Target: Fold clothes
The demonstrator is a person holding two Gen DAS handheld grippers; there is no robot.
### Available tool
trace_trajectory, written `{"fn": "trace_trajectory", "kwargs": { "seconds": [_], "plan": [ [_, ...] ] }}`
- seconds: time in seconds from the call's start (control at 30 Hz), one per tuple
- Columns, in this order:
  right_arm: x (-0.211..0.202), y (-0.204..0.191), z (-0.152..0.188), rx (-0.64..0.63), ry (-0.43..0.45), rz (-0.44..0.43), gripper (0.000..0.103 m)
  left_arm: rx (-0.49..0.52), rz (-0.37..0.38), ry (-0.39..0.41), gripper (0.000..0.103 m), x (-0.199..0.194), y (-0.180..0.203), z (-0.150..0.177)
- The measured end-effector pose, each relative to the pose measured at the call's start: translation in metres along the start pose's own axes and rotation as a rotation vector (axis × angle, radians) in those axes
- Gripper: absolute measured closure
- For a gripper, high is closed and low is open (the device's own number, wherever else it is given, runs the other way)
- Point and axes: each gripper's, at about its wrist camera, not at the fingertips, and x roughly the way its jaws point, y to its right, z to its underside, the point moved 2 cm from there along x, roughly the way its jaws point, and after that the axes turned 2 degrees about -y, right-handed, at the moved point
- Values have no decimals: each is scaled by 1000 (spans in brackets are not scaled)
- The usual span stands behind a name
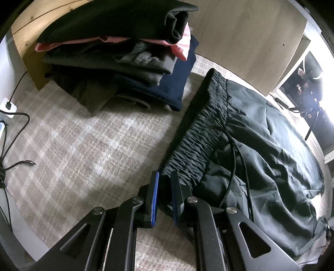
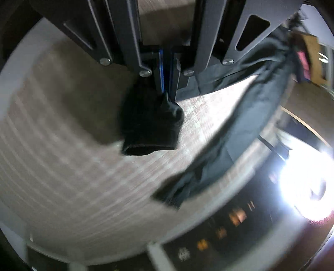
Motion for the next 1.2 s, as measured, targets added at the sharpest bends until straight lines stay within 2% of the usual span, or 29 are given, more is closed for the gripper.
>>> {"fn": "trace_trajectory", "kwargs": {
  "seconds": [0.03,0.07,0.13,0.27,0.37,0.57,0.73,0.83,0.9,1.0,1.2],
  "plan": [
    [-10,18,8,30,7,4,86,-1,2,-2,93,1,0,0],
    [-15,33,16,59,1,22,68,0,1,-4,93,2,0,-1],
    [-20,57,27,103,-4,42,59,5,-2,-8,93,3,1,-1],
    [-16,70,36,140,6,21,58,15,-5,-13,93,2,4,-3],
    [-14,80,43,169,13,5,50,21,-2,-17,92,1,6,-4],
    [19,58,47,117,-22,85,49,22,3,-25,88,0,5,-1],
    [16,62,53,153,-2,53,46,1,23,9,75,-16,-8,7],
    [11,65,57,207,31,22,46,-19,53,3,70,-14,-9,14],
    [12,64,60,201,20,29,46,-33,73,-4,67,-13,-9,18],
    [16,58,60,174,8,44,46,-55,105,-14,66,-10,-10,25],
    [22,44,60,156,-5,-4,46,-85,149,-32,66,1,-6,35]
  ]
}}
